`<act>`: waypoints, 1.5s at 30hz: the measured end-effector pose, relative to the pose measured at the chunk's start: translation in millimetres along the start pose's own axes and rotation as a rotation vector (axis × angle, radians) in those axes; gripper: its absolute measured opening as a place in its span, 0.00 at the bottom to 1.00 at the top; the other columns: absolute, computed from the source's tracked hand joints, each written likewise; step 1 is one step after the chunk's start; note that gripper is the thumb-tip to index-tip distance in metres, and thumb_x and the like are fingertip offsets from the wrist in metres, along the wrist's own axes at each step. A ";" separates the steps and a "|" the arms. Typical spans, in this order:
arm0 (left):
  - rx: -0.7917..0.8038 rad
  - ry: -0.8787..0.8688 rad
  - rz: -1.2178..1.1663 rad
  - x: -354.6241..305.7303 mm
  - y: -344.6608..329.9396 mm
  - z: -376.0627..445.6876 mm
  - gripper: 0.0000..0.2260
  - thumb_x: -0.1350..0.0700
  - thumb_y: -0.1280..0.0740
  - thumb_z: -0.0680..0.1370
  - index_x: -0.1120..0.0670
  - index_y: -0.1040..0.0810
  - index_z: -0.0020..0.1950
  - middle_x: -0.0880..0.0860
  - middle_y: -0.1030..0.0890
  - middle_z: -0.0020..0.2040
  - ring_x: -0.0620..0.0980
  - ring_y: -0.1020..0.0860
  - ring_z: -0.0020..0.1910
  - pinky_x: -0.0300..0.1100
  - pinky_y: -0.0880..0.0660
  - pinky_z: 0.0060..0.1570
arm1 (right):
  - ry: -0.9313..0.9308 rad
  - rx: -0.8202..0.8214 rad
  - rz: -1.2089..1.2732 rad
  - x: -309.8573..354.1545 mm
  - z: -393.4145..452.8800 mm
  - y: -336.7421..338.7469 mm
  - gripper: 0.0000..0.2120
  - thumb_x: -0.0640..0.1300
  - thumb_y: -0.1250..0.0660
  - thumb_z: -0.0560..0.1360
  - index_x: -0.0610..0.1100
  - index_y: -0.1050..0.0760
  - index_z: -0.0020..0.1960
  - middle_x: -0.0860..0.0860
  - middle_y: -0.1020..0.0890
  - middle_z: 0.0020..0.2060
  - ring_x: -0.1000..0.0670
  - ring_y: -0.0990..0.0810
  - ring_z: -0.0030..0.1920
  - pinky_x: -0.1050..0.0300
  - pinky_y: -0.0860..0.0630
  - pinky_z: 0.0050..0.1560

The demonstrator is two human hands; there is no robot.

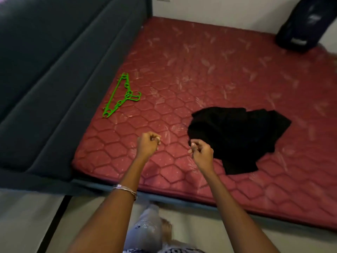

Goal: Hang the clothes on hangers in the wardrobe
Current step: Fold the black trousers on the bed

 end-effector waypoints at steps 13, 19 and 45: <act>0.329 0.181 0.117 25.8 -137.0 162.0 0.11 0.58 0.34 0.75 0.54 0.23 0.32 0.54 0.21 0.27 0.50 0.24 0.23 0.44 0.23 0.34 | -0.684 -0.221 -0.297 -184.7 102.6 69.7 0.07 0.38 0.30 0.73 0.38 0.18 0.50 0.36 0.18 0.51 0.36 0.21 0.56 0.50 0.27 0.58; 0.390 0.325 0.137 13.8 -212.8 205.0 0.12 0.65 0.38 0.79 0.56 0.27 0.36 0.48 0.24 0.24 0.39 0.32 0.15 0.28 0.38 0.16 | -0.852 -0.522 -0.353 -226.6 136.4 144.0 0.19 0.42 0.29 0.73 0.35 0.28 0.60 0.33 0.27 0.60 0.33 0.31 0.62 0.46 0.37 0.64; 0.892 -0.630 1.106 -116.3 -455.7 133.9 0.27 0.36 0.31 0.68 0.36 0.29 0.65 0.40 0.36 0.68 0.50 0.44 0.70 0.66 0.56 0.68 | -0.701 -0.505 1.425 -217.8 218.2 226.5 0.22 0.47 0.36 0.75 0.38 0.26 0.65 0.42 0.20 0.61 0.42 0.22 0.62 0.40 0.24 0.57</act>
Point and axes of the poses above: each hand's wrist, its own z-axis towards the middle knuckle, its own y-axis out of the back of the hand, x = y × z, the point moved 10 cm from there along z, towards the middle knuckle
